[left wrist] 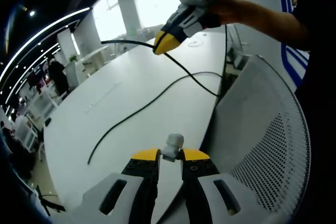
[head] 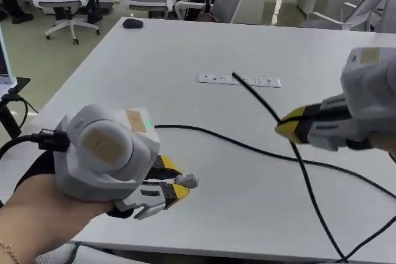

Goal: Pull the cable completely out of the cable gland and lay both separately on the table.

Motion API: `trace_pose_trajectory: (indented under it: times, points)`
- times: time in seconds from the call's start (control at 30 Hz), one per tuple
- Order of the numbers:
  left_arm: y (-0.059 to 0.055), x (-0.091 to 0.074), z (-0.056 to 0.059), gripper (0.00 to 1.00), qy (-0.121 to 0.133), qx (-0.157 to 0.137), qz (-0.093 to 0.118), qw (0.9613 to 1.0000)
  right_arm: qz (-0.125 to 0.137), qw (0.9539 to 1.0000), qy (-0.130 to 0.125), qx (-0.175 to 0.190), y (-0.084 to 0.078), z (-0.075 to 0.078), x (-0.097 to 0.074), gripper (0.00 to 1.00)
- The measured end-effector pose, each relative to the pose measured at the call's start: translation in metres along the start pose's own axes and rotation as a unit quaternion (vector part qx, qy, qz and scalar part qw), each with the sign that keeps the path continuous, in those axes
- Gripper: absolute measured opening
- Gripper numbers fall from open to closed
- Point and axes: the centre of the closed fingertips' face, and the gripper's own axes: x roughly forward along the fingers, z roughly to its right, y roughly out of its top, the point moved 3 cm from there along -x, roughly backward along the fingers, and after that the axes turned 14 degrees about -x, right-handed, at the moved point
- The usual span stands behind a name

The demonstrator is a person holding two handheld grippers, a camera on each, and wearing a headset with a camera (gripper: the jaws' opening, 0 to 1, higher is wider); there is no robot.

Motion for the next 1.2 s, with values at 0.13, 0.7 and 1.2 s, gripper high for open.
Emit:
trace_pose_trajectory:
  times: [0.13, 0.7, 1.2]
  points:
    - [0.0, 0.0, 0.002, 0.17, -0.001, -0.002, -0.001, 1.0, 0.022, 0.9975, -0.045, 0.05, 0.005, 0.053, 0.023, 0.03]
    - [-0.007, -0.006, -0.002, 0.17, 0.01, -0.017, -0.007, 0.9998, -0.142, 0.9759, -0.087, 0.141, -0.127, 0.122, 0.091, 0.04]
    - [-0.009, 0.003, 0.0, 0.17, 0.005, -0.019, -0.013, 0.9997, -0.243, 0.9515, -0.077, 0.172, -0.206, 0.081, 0.089, 0.06]
